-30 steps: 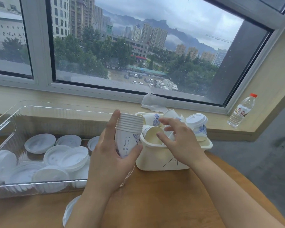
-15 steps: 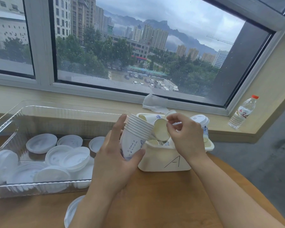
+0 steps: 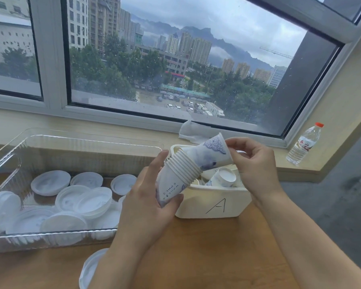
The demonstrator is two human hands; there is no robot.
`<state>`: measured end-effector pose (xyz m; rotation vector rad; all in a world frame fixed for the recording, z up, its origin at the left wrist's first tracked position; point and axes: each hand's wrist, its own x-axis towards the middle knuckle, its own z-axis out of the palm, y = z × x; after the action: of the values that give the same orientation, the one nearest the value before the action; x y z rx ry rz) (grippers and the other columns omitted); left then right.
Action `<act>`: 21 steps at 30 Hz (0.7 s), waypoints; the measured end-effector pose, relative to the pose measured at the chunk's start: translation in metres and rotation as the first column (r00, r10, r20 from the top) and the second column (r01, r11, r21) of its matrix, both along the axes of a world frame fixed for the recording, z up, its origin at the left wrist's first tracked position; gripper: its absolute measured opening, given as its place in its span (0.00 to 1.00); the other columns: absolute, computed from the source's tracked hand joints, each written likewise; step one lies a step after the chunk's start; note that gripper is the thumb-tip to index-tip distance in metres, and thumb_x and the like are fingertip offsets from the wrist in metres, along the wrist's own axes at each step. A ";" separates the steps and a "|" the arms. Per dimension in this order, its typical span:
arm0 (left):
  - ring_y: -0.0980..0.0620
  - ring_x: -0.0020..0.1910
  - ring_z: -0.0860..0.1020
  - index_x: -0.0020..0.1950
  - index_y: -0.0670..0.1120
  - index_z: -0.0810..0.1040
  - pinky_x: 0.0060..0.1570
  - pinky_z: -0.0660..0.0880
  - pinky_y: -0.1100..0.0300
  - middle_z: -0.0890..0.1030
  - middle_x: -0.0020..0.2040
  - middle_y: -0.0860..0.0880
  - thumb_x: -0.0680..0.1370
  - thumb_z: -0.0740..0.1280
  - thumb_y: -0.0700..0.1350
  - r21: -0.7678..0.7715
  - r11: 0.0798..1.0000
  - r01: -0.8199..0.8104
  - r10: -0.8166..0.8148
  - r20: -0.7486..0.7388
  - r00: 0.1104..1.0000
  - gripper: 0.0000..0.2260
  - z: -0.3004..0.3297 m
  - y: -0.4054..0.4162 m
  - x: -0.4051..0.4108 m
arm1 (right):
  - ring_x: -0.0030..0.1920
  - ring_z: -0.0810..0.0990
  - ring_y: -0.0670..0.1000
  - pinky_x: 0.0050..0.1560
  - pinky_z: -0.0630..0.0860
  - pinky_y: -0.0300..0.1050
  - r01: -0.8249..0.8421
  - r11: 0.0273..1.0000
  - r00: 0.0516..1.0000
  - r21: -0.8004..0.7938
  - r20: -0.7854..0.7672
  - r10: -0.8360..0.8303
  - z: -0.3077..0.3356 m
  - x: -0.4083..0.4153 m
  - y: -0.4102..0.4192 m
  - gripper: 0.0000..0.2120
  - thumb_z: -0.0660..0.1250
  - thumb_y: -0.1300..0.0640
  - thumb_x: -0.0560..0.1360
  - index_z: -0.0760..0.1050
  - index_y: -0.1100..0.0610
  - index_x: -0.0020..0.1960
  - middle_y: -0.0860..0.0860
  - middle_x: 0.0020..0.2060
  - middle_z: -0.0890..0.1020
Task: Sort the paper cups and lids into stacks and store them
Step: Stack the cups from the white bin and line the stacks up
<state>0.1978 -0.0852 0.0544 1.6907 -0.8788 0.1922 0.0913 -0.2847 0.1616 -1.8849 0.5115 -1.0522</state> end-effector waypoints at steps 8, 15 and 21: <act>0.59 0.57 0.76 0.77 0.75 0.58 0.51 0.80 0.51 0.75 0.62 0.66 0.72 0.80 0.48 -0.008 0.999 0.032 -0.032 0.040 0.999 0.45 0.000 -0.003 -0.007 | 0.51 0.87 0.53 0.57 0.82 0.47 -0.133 0.991 0.988 -0.005 -0.083 0.132 -0.006 0.003 0.016 0.06 0.73 0.62 0.79 0.88 0.53 0.51 0.50 0.46 0.89; 0.55 0.51 0.80 0.79 0.74 0.58 0.49 0.82 0.49 0.79 0.59 0.63 0.72 0.80 0.51 -0.045 0.999 0.024 -0.024 0.015 1.000 0.44 0.003 -0.003 -0.006 | 0.50 0.85 0.56 0.53 0.82 0.48 -0.247 0.968 0.961 -0.051 -0.140 0.238 -0.013 0.004 0.027 0.06 0.71 0.54 0.81 0.85 0.51 0.56 0.52 0.48 0.88; 0.55 0.50 0.81 0.78 0.78 0.45 0.49 0.81 0.51 0.74 0.57 0.68 0.71 0.80 0.54 -0.001 1.000 0.027 -0.027 0.028 0.999 0.53 0.009 -0.002 -0.017 | 0.50 0.82 0.63 0.53 0.81 0.55 -0.258 0.965 0.960 -0.052 -0.125 0.250 -0.012 -0.001 0.024 0.07 0.73 0.50 0.79 0.85 0.50 0.56 0.56 0.49 0.87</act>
<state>0.1810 -0.0869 0.0635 1.6776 -0.9215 0.1979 0.0904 -0.2611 0.1496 -2.0190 0.2915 -0.8018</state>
